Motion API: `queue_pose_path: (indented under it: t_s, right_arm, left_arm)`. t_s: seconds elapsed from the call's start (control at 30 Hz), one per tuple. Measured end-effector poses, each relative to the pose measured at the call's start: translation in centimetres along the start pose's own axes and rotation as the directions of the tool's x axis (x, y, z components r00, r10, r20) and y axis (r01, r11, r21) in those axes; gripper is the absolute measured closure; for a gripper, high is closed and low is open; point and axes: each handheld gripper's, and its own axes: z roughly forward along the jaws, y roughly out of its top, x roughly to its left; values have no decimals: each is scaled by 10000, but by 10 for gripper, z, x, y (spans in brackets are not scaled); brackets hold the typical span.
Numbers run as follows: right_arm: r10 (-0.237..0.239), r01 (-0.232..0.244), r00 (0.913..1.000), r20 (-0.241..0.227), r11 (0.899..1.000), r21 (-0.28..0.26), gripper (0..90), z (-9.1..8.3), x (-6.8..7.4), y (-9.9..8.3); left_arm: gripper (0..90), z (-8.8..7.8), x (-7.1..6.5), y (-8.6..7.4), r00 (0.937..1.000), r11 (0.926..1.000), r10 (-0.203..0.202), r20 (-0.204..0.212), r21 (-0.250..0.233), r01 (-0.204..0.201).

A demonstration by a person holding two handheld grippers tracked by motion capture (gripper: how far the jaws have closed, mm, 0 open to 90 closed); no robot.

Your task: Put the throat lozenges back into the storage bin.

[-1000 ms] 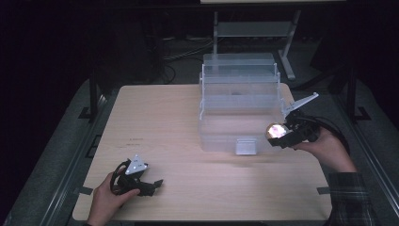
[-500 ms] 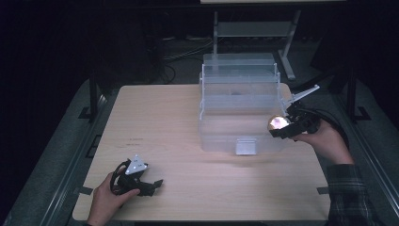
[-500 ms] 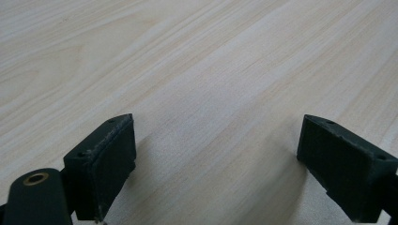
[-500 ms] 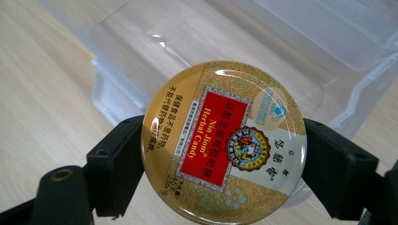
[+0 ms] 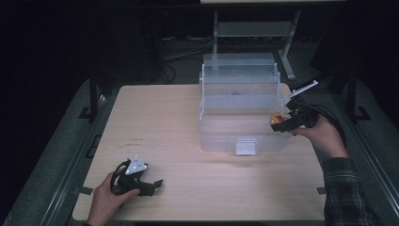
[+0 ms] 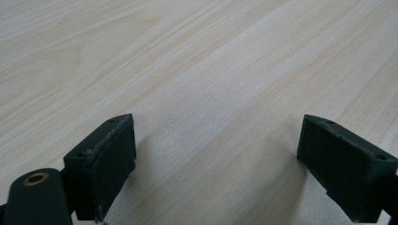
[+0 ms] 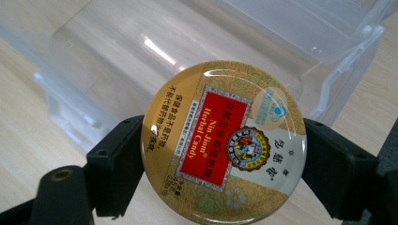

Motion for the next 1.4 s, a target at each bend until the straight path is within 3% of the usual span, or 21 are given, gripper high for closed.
queue_pose_path:
  t_s: [0.73,1.1,1.4]
  right_arm:
    - [427,-436,9988,234,9984,367,180,17,-12,4]
    - [411,-412,9989,241,9991,17,179,9,-10,2]
    - [506,-493,9984,255,9976,-483,171,-5,-6,-16]
  left_arm:
    - [112,0,0,0,10000,10000,-2,-1,-1,2]
    - [112,0,0,0,10000,10000,-2,0,-1,2]
    - [112,0,0,0,10000,10000,-2,1,1,2]
